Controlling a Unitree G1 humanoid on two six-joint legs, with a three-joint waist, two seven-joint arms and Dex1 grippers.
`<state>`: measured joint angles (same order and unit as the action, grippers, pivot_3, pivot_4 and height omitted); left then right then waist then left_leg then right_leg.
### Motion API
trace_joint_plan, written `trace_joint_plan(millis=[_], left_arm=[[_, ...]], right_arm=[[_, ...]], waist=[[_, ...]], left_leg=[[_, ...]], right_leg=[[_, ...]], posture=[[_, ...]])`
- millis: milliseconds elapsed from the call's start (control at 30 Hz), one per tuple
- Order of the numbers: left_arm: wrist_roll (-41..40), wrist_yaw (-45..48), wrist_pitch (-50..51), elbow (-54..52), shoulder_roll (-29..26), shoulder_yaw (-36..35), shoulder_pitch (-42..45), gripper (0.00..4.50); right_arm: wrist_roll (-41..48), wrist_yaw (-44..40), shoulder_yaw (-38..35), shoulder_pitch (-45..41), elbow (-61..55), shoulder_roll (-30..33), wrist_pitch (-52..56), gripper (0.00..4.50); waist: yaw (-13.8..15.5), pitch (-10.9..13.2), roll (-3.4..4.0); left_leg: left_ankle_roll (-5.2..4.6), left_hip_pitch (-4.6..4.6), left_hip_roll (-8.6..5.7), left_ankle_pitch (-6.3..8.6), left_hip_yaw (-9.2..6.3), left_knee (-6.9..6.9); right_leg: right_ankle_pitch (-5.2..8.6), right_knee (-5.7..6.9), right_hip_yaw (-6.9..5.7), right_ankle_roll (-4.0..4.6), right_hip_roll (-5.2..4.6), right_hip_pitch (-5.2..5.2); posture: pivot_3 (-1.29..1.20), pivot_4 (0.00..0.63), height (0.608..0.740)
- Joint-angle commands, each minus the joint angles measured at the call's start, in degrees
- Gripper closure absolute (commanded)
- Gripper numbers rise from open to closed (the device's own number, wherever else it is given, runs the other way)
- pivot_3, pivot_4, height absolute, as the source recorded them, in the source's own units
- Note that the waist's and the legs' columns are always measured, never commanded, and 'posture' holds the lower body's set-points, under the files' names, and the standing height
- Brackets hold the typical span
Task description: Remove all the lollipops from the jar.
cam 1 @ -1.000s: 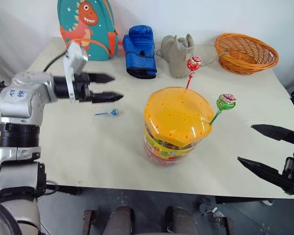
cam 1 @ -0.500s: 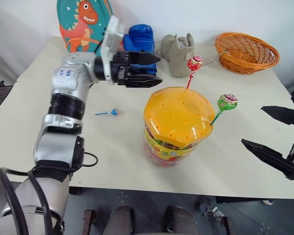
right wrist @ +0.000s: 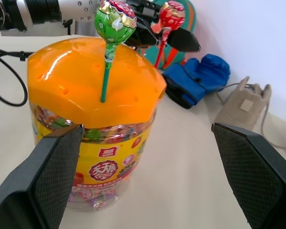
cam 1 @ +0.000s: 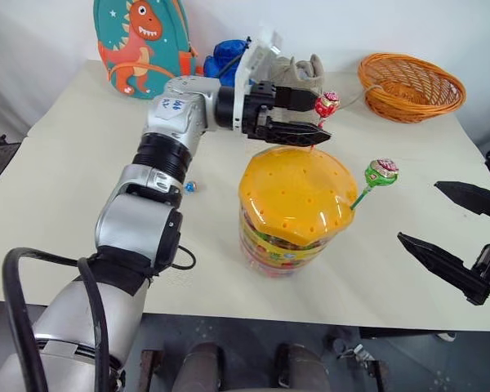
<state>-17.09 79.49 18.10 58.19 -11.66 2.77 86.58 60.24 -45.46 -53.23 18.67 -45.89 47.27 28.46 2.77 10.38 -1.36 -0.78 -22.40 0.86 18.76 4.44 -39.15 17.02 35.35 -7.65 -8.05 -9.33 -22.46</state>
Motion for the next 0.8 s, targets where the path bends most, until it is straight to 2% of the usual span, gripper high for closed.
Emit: trace_joint_plan(millis=[33,433,633,800], left_arm=[[1.4,-1.1,-0.7,0.0,-0.1,-0.7,2.8,0.64],[-0.3,0.3,3.4,-3.2,-1.9,-3.4,4.6,4.42],[-3.1,-1.8,7.2,-5.3,-1.7,-7.3,6.8,4.47],[-2.7,-7.5,8.2,-5.4,-2.8,-9.1,7.4,4.47]], right_arm=[[0.8,0.8,-2.0,0.7,-1.4,-1.0,-1.6,0.0],[0.0,0.2,-0.7,0.6,0.1,-0.4,-3.0,0.0],[-0.7,-0.8,0.3,-0.8,1.5,0.3,-3.4,0.0],[-0.9,-1.2,0.3,-2.1,2.4,1.2,-3.2,0.0]], waist=[[-0.1,0.0,0.0],[0.0,0.0,0.0],[0.0,0.0,0.0],[0.0,0.0,0.0]], left_leg=[[0.0,0.0,0.0,0.0,0.0,0.01],[0.0,0.0,-0.01,0.0,0.0,0.0],[0.0,-0.01,-0.01,0.0,0.0,0.0],[0.0,0.01,0.0,0.0,0.0,-0.01]], right_leg=[[0.0,0.0,0.0,0.0,0.0,0.0],[0.0,0.01,0.02,0.0,-0.01,0.0],[0.0,0.0,0.01,0.0,-0.01,0.0],[0.0,0.02,0.02,0.0,0.0,0.01]], posture=[[0.0,0.15,0.74],[0.0,0.15,0.74],[0.0,0.15,0.74],[0.0,0.15,0.74]])
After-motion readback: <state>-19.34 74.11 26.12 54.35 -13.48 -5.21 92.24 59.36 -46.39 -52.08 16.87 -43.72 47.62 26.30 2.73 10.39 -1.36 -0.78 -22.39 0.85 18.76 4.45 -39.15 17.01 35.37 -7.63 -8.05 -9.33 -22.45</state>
